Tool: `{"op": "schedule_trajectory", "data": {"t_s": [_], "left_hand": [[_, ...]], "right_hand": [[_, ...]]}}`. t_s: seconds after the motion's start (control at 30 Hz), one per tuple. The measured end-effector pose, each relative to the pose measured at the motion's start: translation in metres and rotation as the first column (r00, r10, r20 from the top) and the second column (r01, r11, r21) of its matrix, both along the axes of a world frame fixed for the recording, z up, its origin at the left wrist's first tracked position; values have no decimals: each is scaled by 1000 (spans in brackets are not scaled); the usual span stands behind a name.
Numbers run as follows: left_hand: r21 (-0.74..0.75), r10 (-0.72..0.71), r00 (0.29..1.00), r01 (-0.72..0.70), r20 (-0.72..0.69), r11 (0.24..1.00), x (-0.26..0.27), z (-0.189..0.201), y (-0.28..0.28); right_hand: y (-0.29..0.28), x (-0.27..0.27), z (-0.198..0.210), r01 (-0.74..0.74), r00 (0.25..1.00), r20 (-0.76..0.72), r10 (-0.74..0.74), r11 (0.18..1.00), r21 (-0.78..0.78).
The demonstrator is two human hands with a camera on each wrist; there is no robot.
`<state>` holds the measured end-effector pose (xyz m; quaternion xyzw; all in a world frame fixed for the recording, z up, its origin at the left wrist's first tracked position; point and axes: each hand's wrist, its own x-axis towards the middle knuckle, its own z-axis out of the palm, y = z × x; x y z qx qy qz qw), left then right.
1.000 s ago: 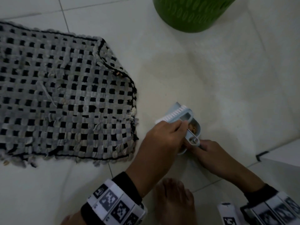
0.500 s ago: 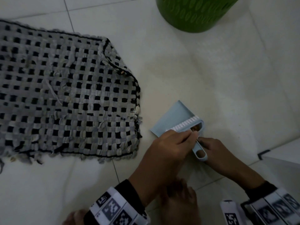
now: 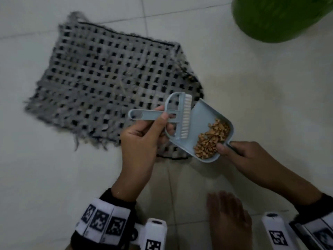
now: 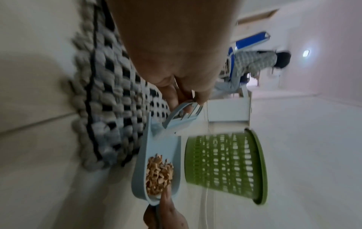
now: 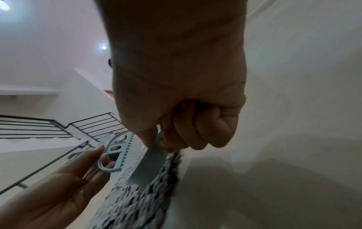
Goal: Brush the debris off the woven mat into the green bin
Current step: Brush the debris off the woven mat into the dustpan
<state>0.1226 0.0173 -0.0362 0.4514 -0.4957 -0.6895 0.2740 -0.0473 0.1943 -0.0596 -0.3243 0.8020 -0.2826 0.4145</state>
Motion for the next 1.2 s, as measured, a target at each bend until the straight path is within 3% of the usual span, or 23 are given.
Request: {"op": "schedule_trajectory", "data": {"t_s": [0.13, 0.3, 0.37, 0.47, 0.6, 0.83, 1.0, 1.2], "left_hand": [[-162, 240, 970, -230, 45, 960, 52, 18, -21], [-438, 523, 830, -403, 196, 804, 133, 20, -34], [-554, 571, 763, -346, 303, 757, 166, 12, -34], [-669, 550, 701, -139, 455, 730, 195, 2, -30], [-711, 491, 658, 96, 570, 697, 195, -14, -18], [-775, 552, 609, 175, 570, 608, 197, -23, -41], [-727, 490, 580, 289, 650, 623, 186, -25, -67], [-654, 380, 579, 391, 722, 648, 192, -12, -59]], "right_hand": [[-39, 27, 5, -155, 984, 84, 156, 988, -25], [-69, 74, -6, -378, 908, 180, 378, 925, -35], [-71, 90, -11, -444, 869, 237, 435, 896, -17], [-65, 107, -19, -522, 813, 327, 481, 852, 44], [-56, 120, -28, -598, 770, 333, 543, 797, 82], [-49, 130, -25, -596, 783, 292, 549, 797, 99], [-53, 136, -27, -574, 801, 255, 541, 815, 75], [-64, 140, -26, -547, 818, 251, 517, 835, 62]]}}
